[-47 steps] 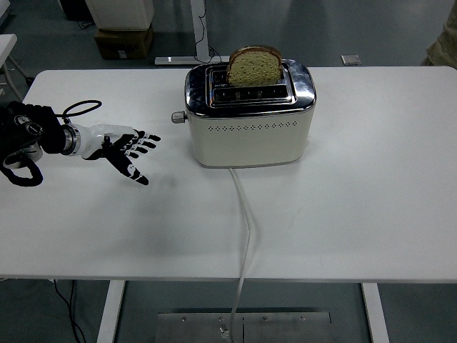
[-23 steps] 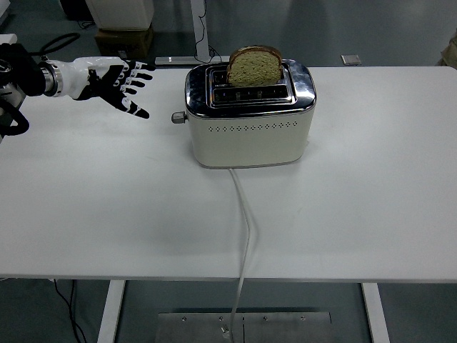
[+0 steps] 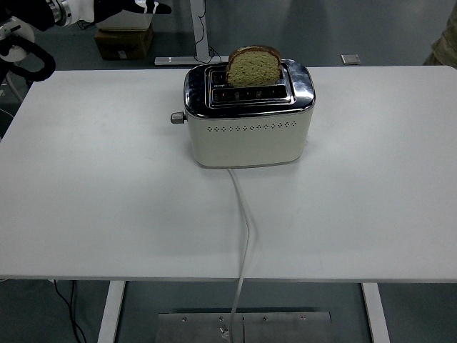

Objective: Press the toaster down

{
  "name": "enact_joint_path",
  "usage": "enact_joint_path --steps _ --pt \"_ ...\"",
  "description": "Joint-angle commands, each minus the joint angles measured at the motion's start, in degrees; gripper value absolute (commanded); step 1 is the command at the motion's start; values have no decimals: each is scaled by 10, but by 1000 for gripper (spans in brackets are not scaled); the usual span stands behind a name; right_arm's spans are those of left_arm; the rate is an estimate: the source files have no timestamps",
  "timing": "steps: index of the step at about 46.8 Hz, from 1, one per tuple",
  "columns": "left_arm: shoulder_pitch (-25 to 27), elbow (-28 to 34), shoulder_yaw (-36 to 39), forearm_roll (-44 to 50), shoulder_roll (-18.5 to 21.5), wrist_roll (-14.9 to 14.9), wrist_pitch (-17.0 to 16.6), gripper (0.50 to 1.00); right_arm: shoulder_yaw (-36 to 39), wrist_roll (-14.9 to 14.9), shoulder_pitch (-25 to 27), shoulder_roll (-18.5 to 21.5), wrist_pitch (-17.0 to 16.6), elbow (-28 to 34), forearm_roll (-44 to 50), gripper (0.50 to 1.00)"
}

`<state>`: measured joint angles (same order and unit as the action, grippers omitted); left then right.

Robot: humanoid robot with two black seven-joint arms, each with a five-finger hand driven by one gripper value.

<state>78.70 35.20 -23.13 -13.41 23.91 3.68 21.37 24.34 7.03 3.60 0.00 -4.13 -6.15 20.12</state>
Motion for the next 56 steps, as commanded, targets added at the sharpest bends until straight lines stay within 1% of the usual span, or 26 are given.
enact_joint_path --steps 1,6,8,16,21,25,31,37,46,56 --pt "-2 -1 -4 56 -2 -1 0 1000 0 0 0 0 0 0 0 1000" --pt "-11 -17 -5 128 -3 -3 0 1000 0 0 0 0 0 0 0 1000" --pt "-14 -28 -6 146 -4 -8 1 1000 0 0 0 0 0 0 0 1000" --pt "-39 -50 -7 172 -4 -62 0 1000 0 0 0 0 0 0 0 1000" --pt "-65 -57 -16 180 -4 -82 -7 1000 0 0 0 0 0 0 0 1000" --pt "-91 -69 -38 207 -4 -83 -23 1000 0 0 0 0 0 0 0 1000" --pt "-130 -71 -64 239 -4 -83 -26 1000 0 0 0 0 0 0 0 1000" --pt "-165 -71 -88 254 -4 -84 -38 1000 0 0 0 0 0 0 0 1000" --pt "-202 -73 -106 254 -5 -85 -41 1000 0 0 0 0 0 0 0 1000" --pt "-220 -83 -105 253 -15 -85 -41 1000 0 1 0 0 0 0 0 1000"
